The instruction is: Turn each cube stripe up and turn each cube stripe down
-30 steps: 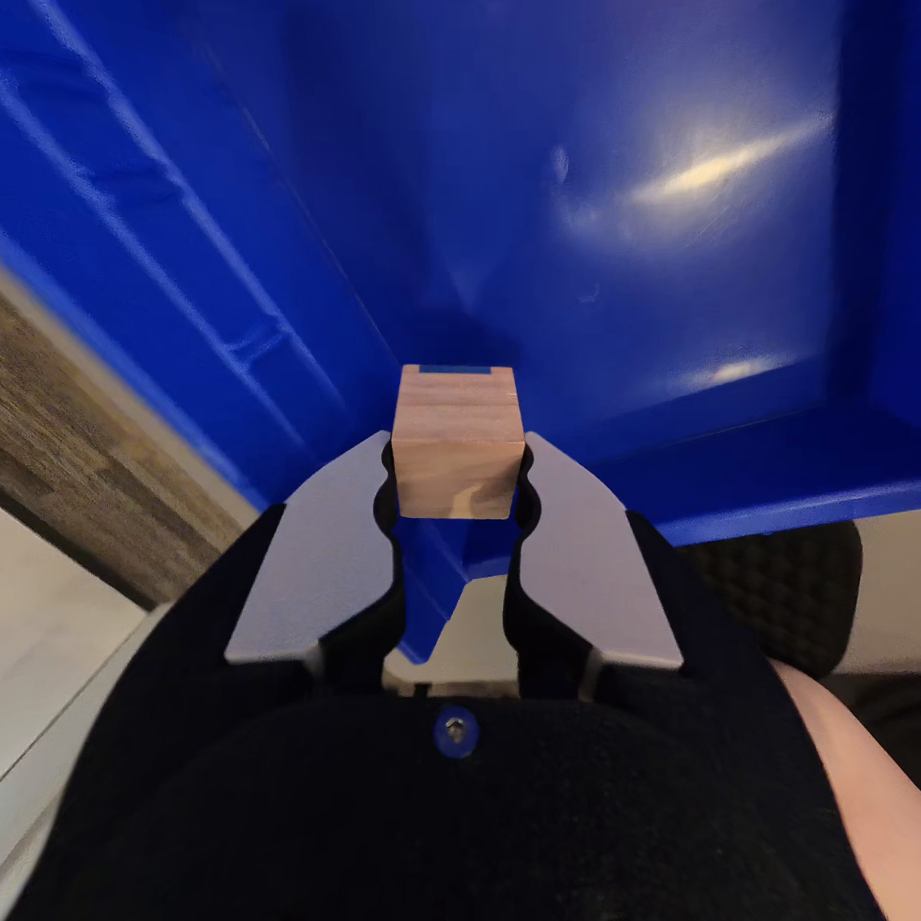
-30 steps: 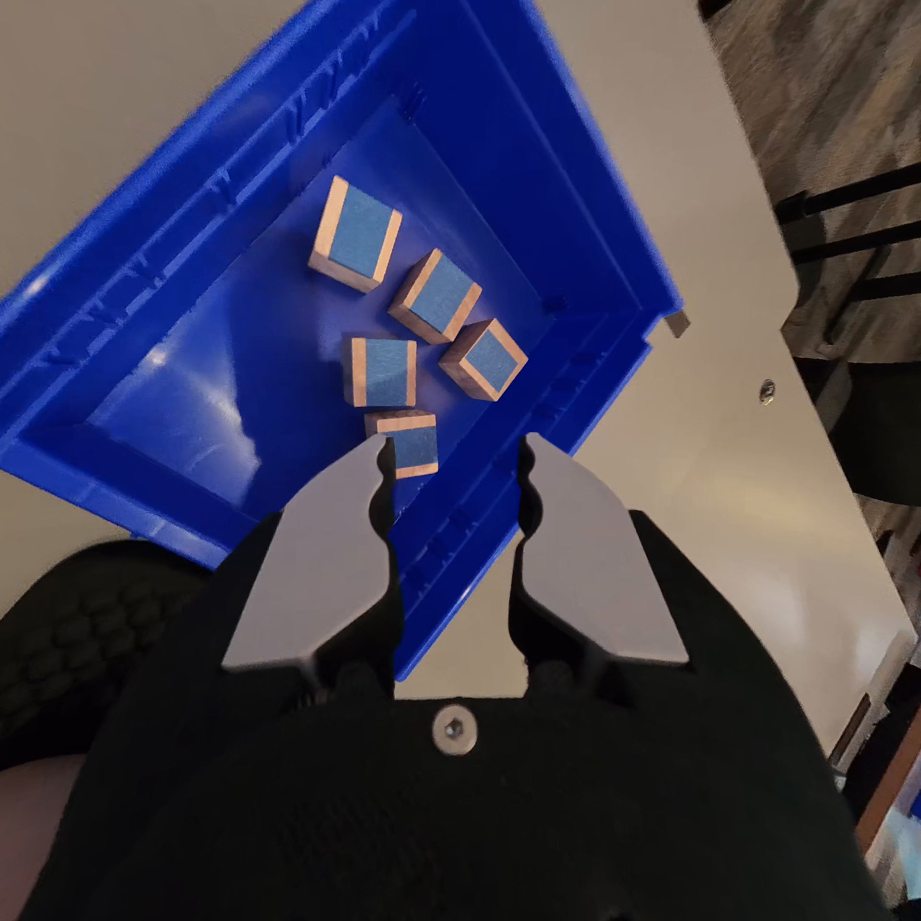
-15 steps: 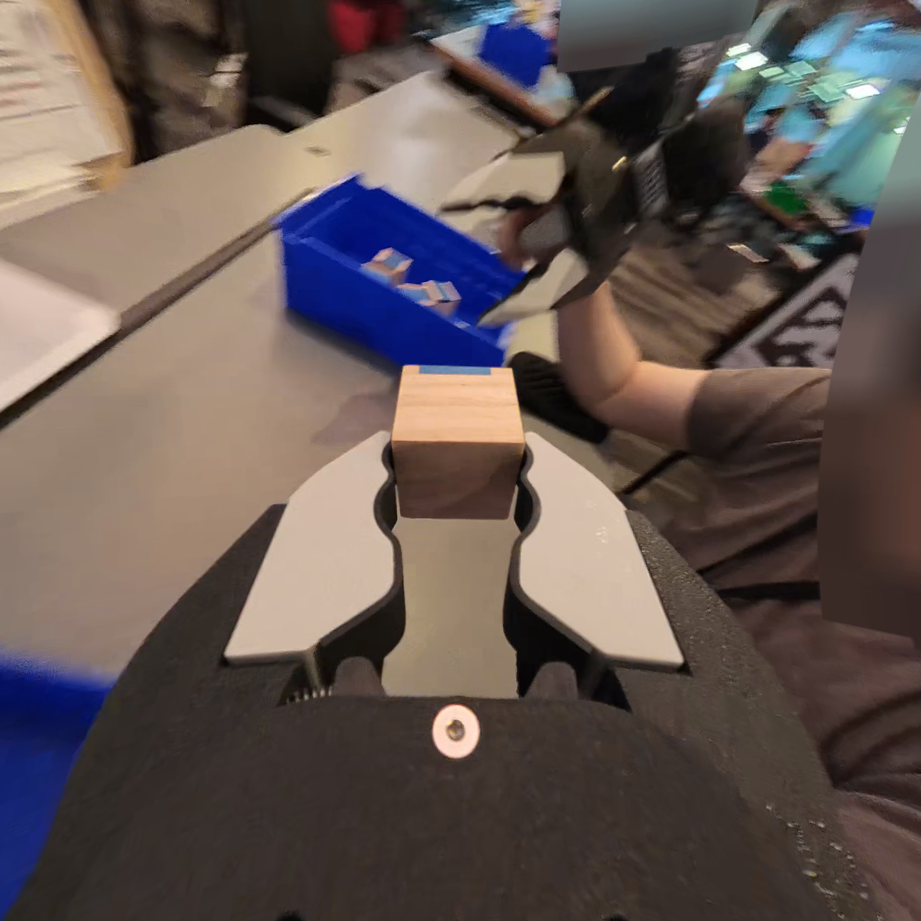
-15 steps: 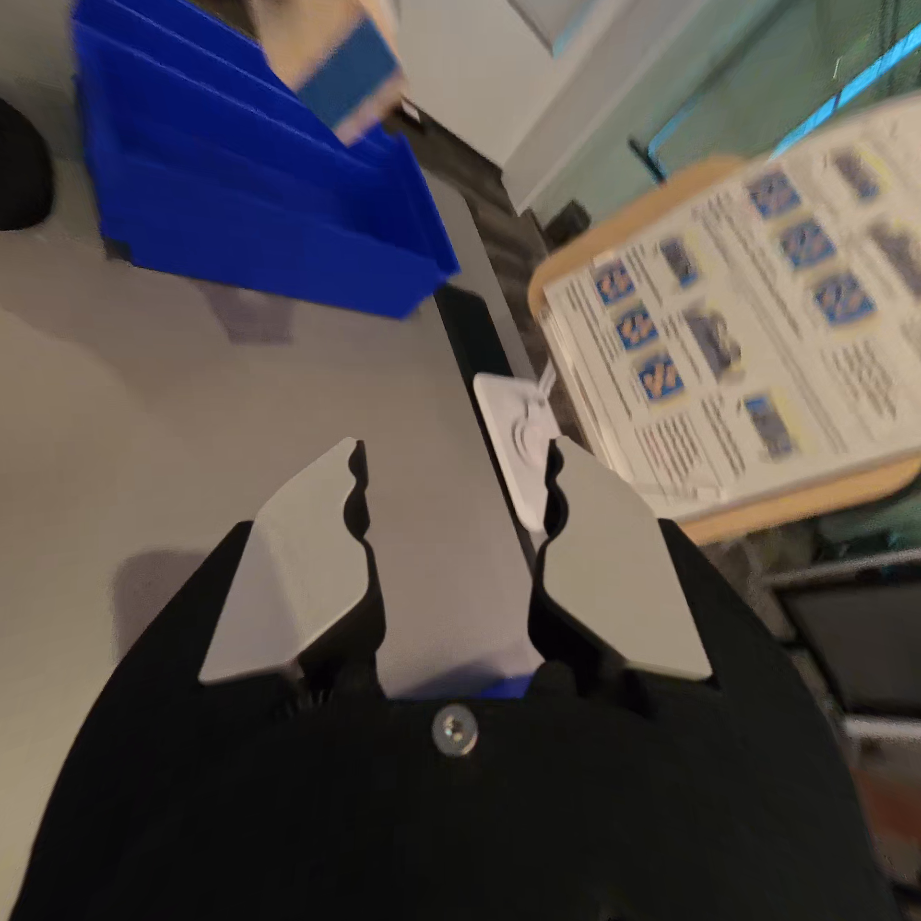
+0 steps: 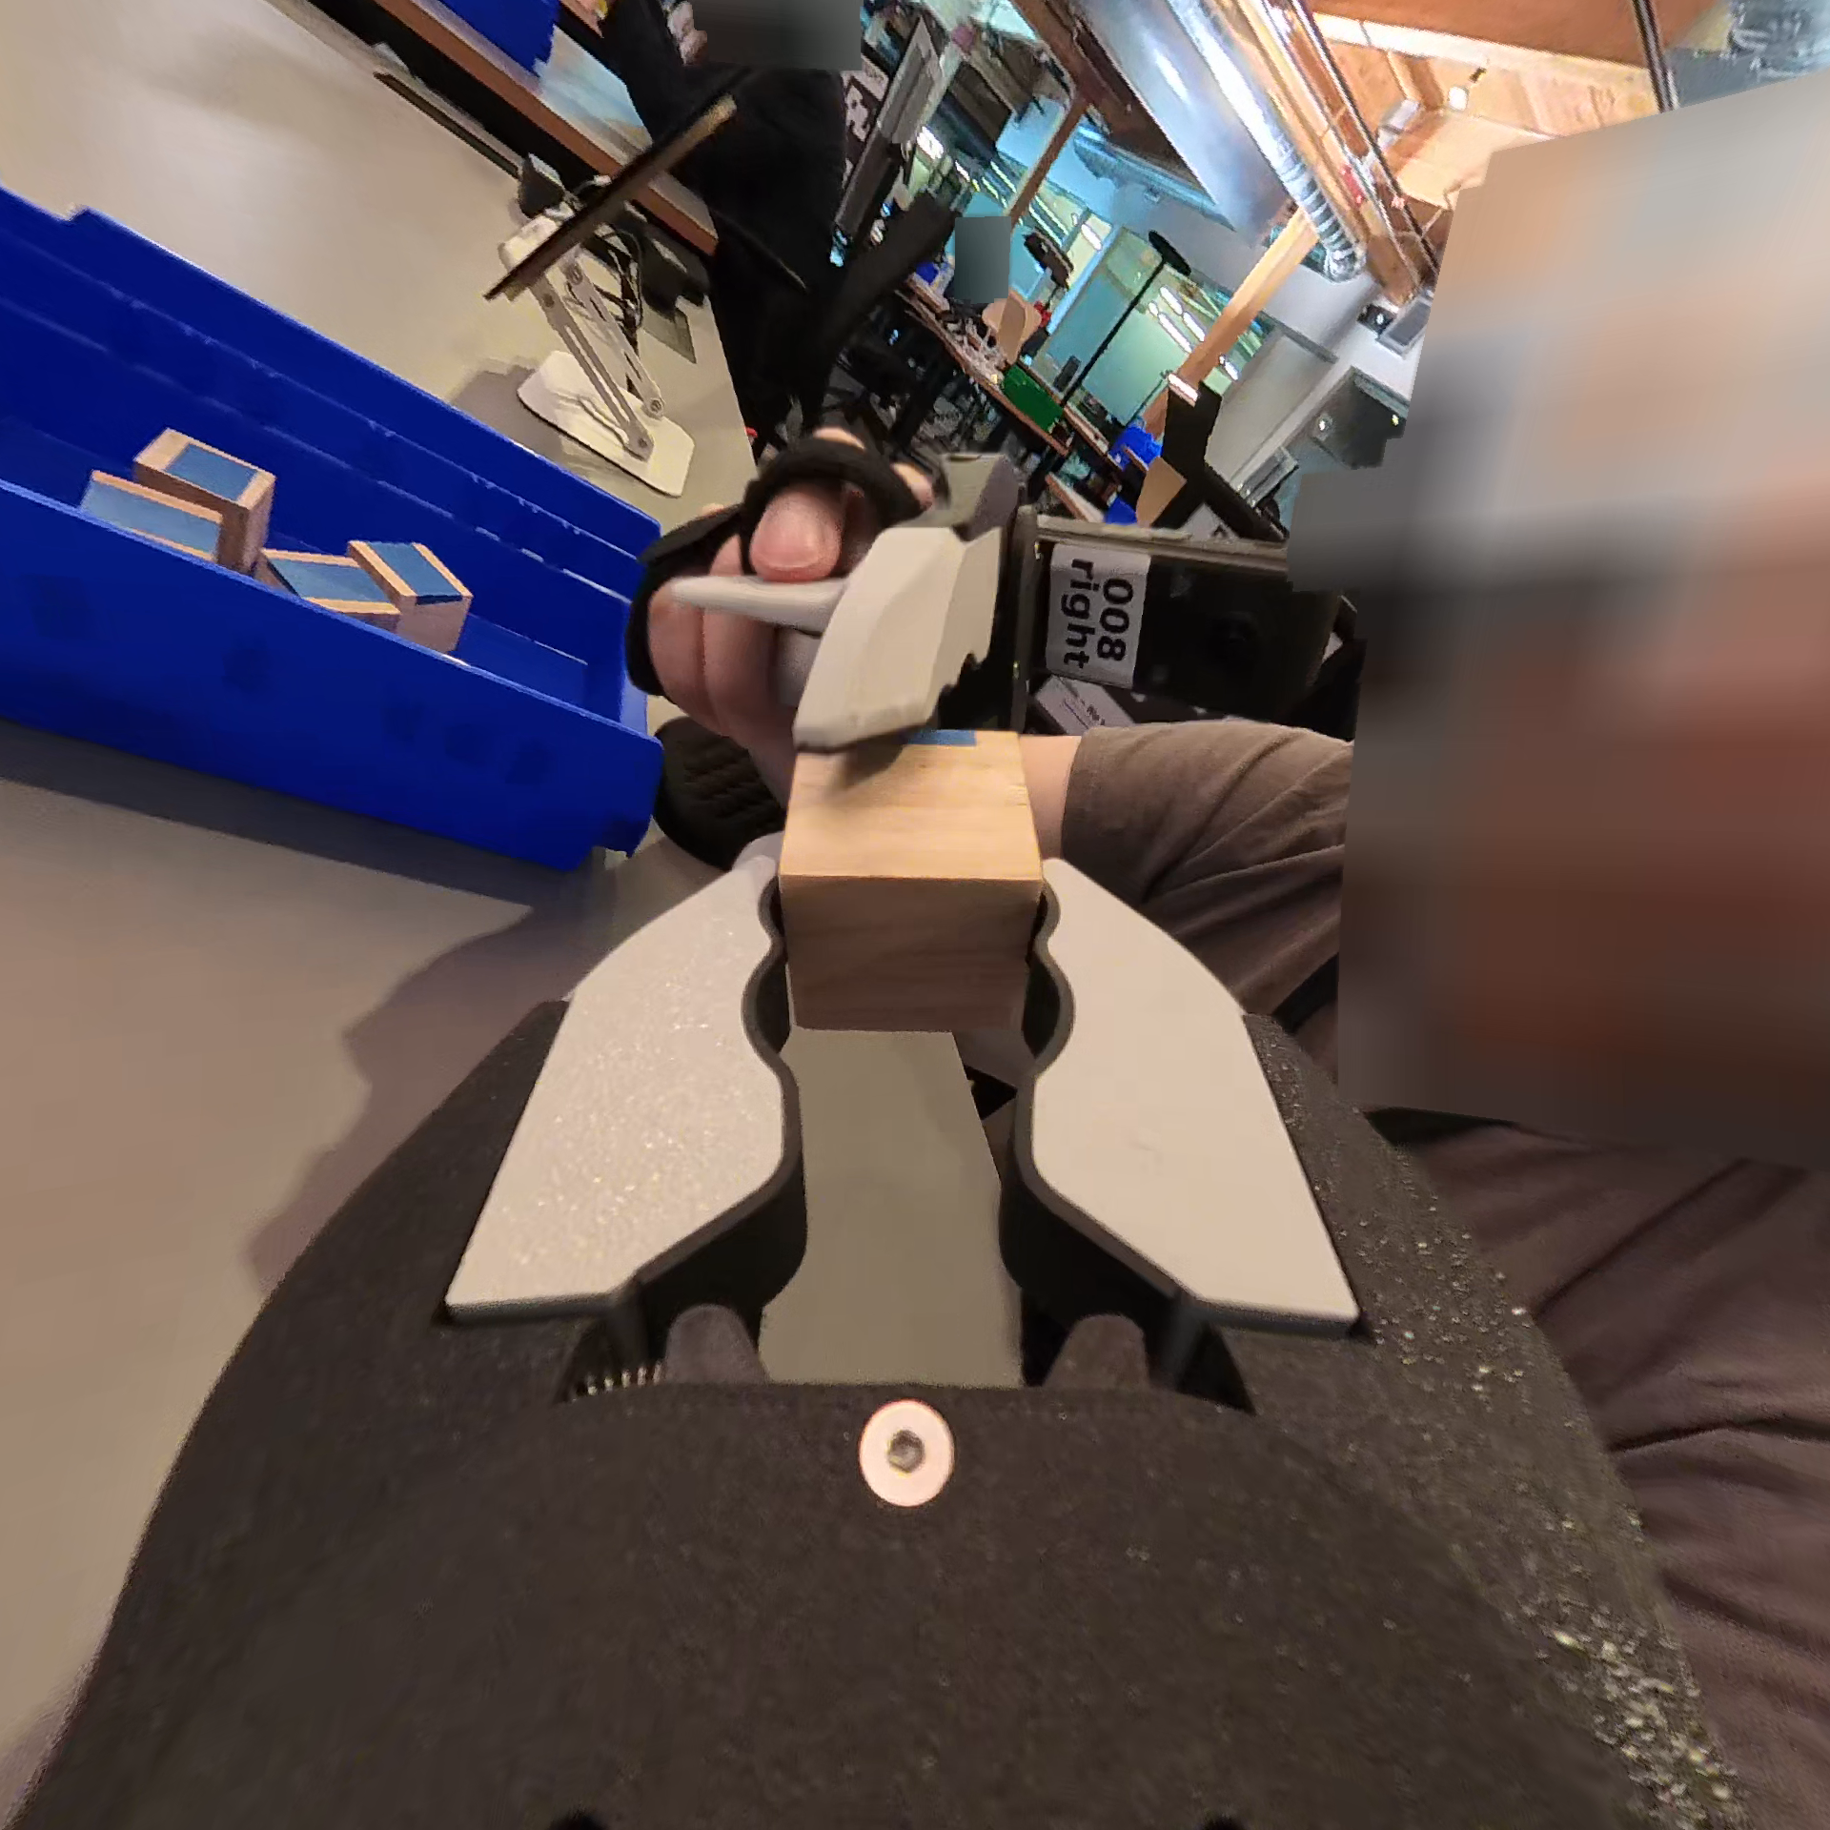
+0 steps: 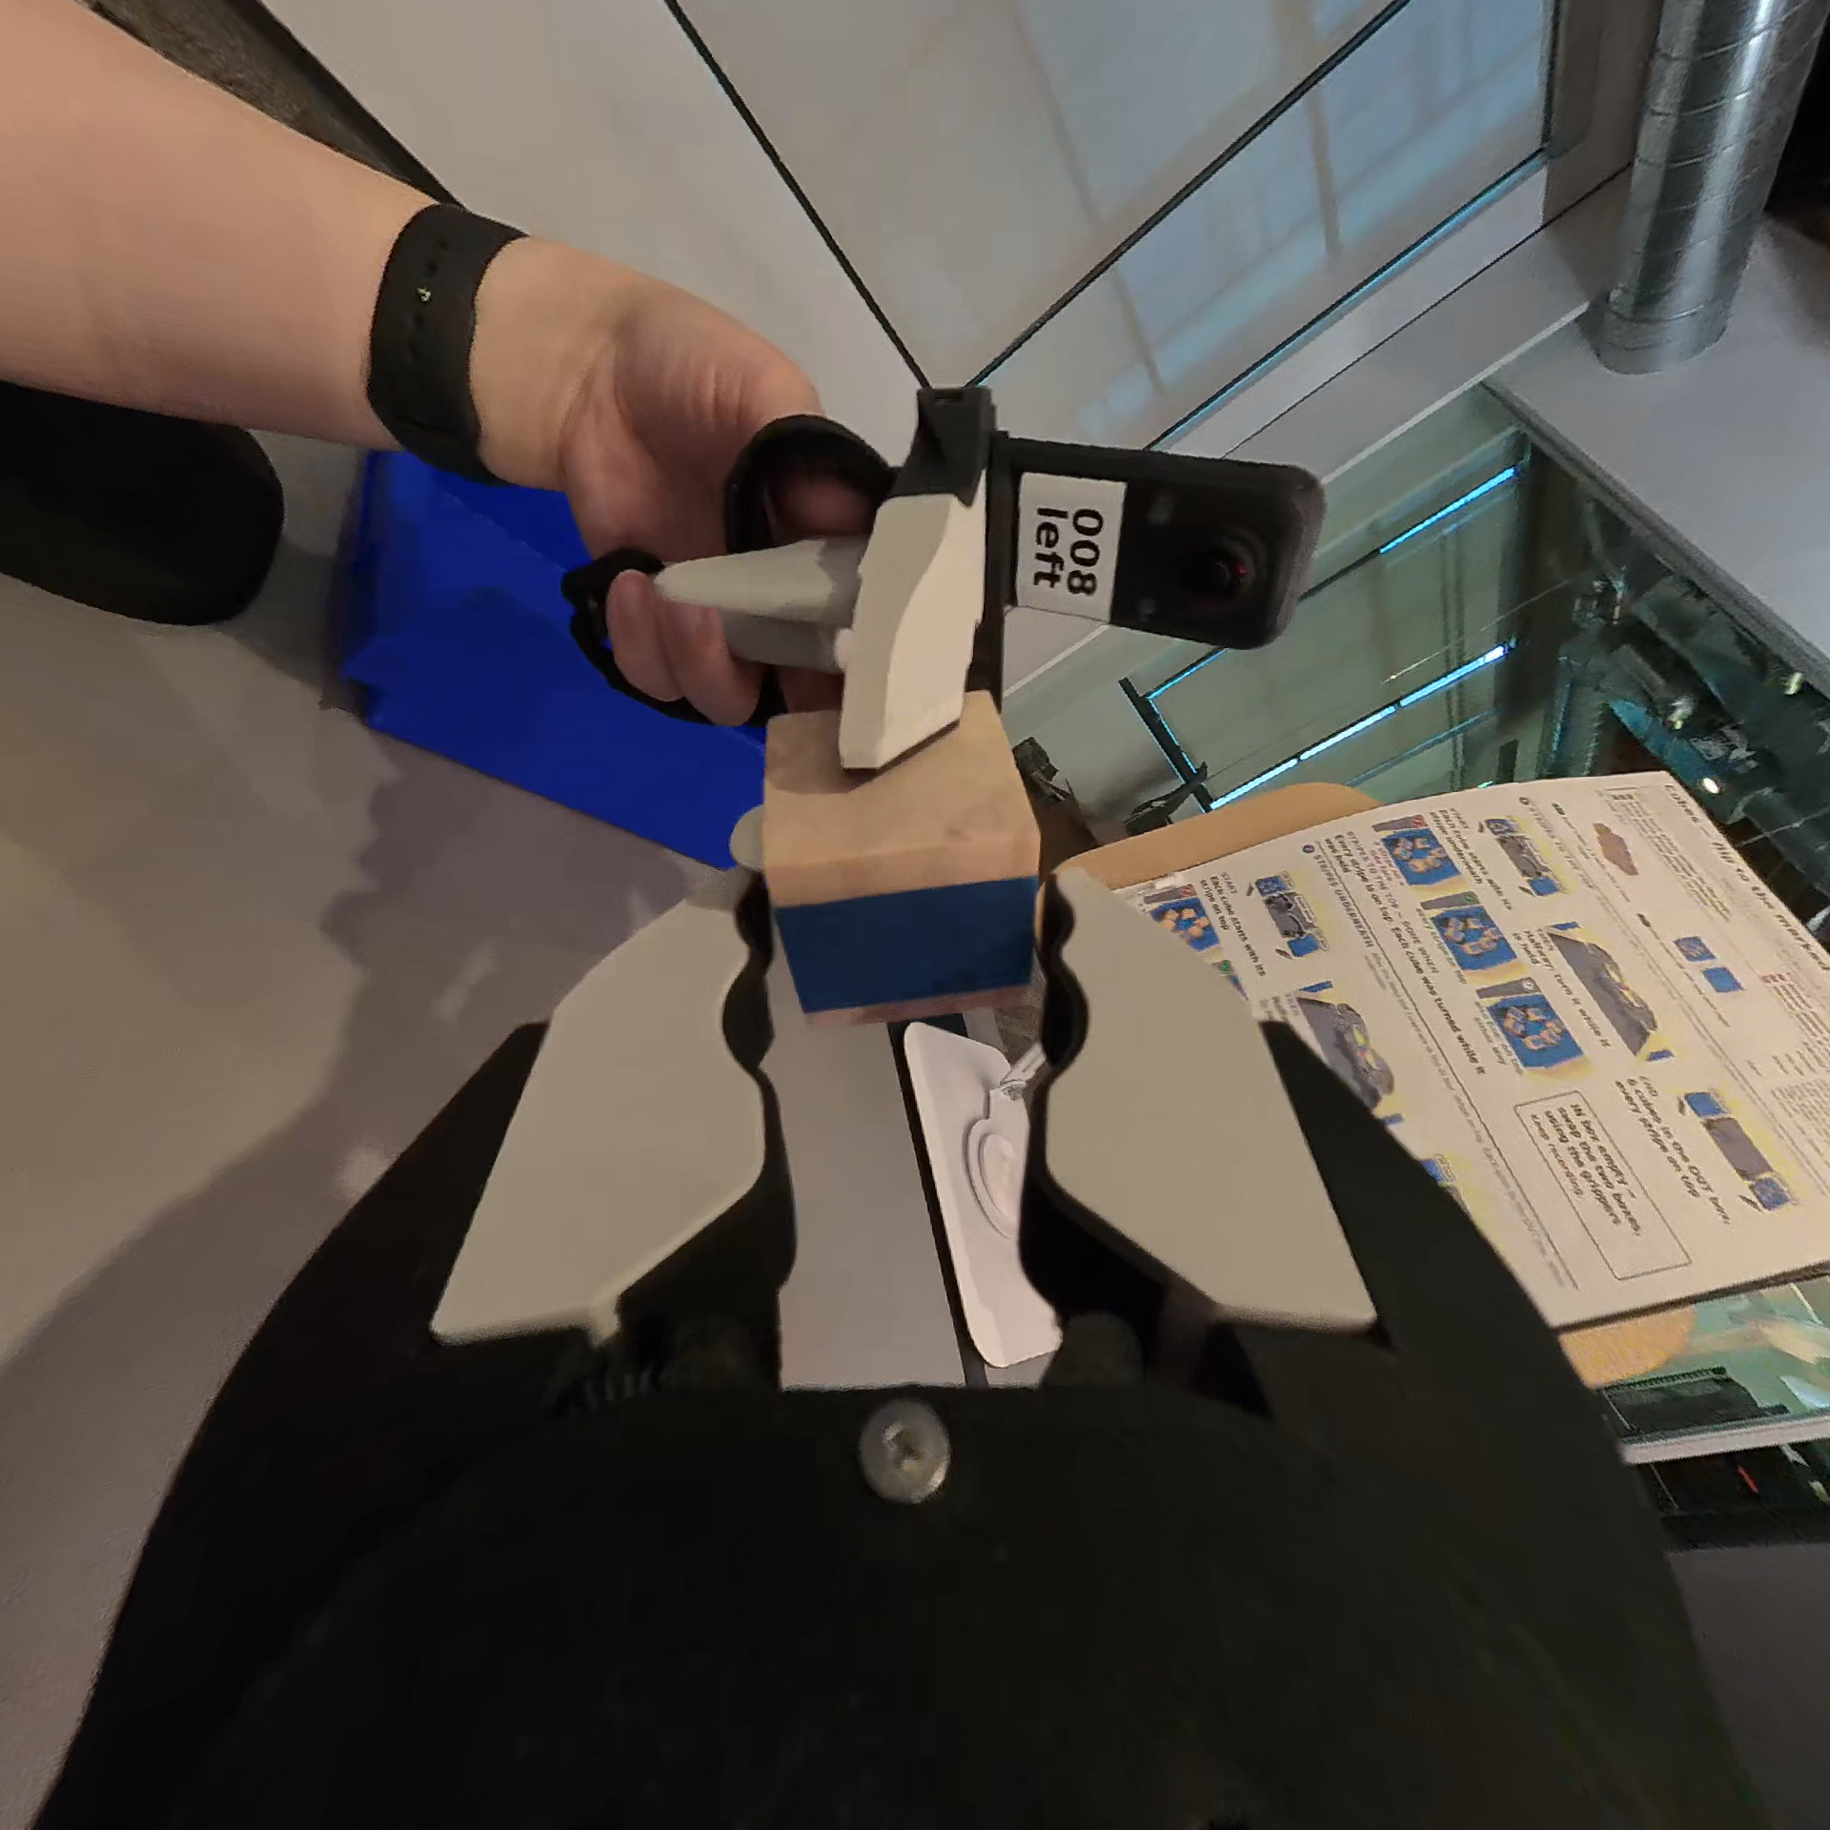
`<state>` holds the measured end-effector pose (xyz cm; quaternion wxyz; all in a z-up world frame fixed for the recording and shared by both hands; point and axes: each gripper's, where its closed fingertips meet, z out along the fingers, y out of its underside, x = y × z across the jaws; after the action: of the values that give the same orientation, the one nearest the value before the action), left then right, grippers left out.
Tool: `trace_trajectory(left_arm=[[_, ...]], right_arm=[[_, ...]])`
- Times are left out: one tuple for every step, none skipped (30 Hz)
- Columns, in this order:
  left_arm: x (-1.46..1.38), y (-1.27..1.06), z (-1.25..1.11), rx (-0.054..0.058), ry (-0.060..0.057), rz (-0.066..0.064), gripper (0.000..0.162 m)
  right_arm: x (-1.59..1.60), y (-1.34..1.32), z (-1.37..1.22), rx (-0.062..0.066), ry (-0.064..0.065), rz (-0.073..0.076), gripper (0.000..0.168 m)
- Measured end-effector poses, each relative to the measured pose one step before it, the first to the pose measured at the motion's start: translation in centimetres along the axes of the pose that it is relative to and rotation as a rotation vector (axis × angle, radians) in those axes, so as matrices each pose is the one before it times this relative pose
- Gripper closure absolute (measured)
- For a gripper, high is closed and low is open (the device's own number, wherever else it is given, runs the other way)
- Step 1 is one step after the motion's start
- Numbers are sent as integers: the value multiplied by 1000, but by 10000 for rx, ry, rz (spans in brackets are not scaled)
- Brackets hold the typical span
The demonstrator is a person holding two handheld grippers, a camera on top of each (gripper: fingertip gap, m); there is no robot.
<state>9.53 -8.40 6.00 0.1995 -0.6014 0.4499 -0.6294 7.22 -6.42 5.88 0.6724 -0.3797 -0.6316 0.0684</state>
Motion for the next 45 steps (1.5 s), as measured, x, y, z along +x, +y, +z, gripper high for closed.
trace_trajectory(left_arm=[[155,222,202,-159,61,48,117],[35,223,119,-152,-17,23,117],[69,146,53,-74,8,-67,117],[128,7,19,21,62,-47,117],[372,-86,-52,58,221,19,117],[547,-139,-207,68,323,53,115],[343,-268,-369,142,143,-67,115],[164,-342,-534,173,-34,-58,116],[143,-329,-666,184,-97,66,121],[47,-293,-691,157,-228,80,121],[-101,-204,-681,88,-385,113,122],[-88,-201,-586,59,-410,167,122],[129,-138,-455,5,-291,257,123],[254,-148,-303,-4,-233,263,123],[232,-116,-211,-39,-234,255,123],[342,-102,-144,-61,-157,275,124],[291,-86,-89,-50,-183,270,125],[134,-34,-57,-96,-269,278,126],[76,59,-8,-133,-280,289,127],[74,114,15,-157,-258,252,127],[62,188,17,-199,-239,192,127],[119,195,24,-205,-181,155,127],[242,162,25,-164,-82,126,127],[333,111,-23,-134,-18,84,127],[295,40,-80,-90,-38,70,127],[178,-64,-133,-21,-106,98,128],[159,-92,-154,8,-106,120,128],[211,-58,-142,9,-42,104,129],[180,-63,-103,7,-16,62,130],[81,-28,-68,-3,-32,15,130],[15,37,-29,-35,-34,-9,130],[-17,51,0,-42,-33,6,130],[22,78,12,-40,7,29,130],[-29,58,7,-30,-4,12,130],[-87,54,2,-25,-22,-12,130],[-123,38,-16,-10,-39,-33,130],[-91,14,-49,-3,-34,-49,130],[-69,5,-126,-10,-47,-50,130],[-40,-45,-235,8,-81,-8,130],[-38,-95,-380,43,-145,52,130],[-65,-175,-549,96,-212,109,130],[-171,-247,-739,147,-310,130,130],[-424,-300,-902,188,-474,132,129],[-782,-278,-1037,194,-675,127,128],[-1165,-213,-1121,180,-859,107,127]], right_arm=[[-254,95,60,-61,-111,-77,122],[-225,-30,-26,14,-106,-90,123],[-104,-23,-45,-24,-91,-45,123],[-4,-123,-70,-30,-102,101,123],[21,-300,-195,55,-181,202,123],[115,-251,-403,-1,-237,151,123],[483,-4,-679,-152,-135,74,123],[874,435,-993,-395,-62,112,123],[1236,1045,-1281,-646,17,257,123],[1244,1729,-1473,-889,-114,572,123],[1236,2168,-1553,-932,-129,807,123],[1271,2460,-1398,-827,-41,883,123],[1008,3040,-1049,-1053,-178,943,123],[1131,3404,-571,-1215,-3,793,123],[860,3488,58,-1230,-97,615,123],[283,3256,708,-1177,-416,438,122],[-147,2591,1225,-937,-632,267,122],[-483,1962,1484,-832,-786,202,121],[-484,1412,1554,-799,-713,183,122],[-355,945,1560,-768,-570,176,122],[-165,324,1433,-614,-395,4,121],[-102,-316,1245,-247,-295,-184,121],[-82,-489,1099,-58,-301,-138,122],[213,-124,959,-209,-153,66,121],[590,358,785,-426,134,150,122],[673,452,599,-401,265,70,121],[370,96,414,-147,121,22,121],[-39,-63,272,-23,-103,37,121],[-205,-111,166,33,-162,-11,121],[18,-28,91,-17,16,-30,121],[219,-28,30,-31,149,-17,121],[67,-145,24,56,43,5,121],[-25,-211,31,108,-49,30,121],[-10,-165,90,77,-46,43,121],[23,-15,124,-13,-5,23,120],[52,121,99,-84,32,-17,120],[-2,190,-55,-97,28,-45,119],[-85,139,-318,20,6,-42,120],[-64,-49,-664,221,49,-43,119],[-1,-221,-1109,475,115,-33,120],[298,-321,-1598,682,322,1,120],[681,-387,-1979,842,546,93,120],[1073,-450,-2177,946,701,233,120],[1614,-417,-2149,931,886,435,120],[2204,-132,-1903,732,1055,723,121]])
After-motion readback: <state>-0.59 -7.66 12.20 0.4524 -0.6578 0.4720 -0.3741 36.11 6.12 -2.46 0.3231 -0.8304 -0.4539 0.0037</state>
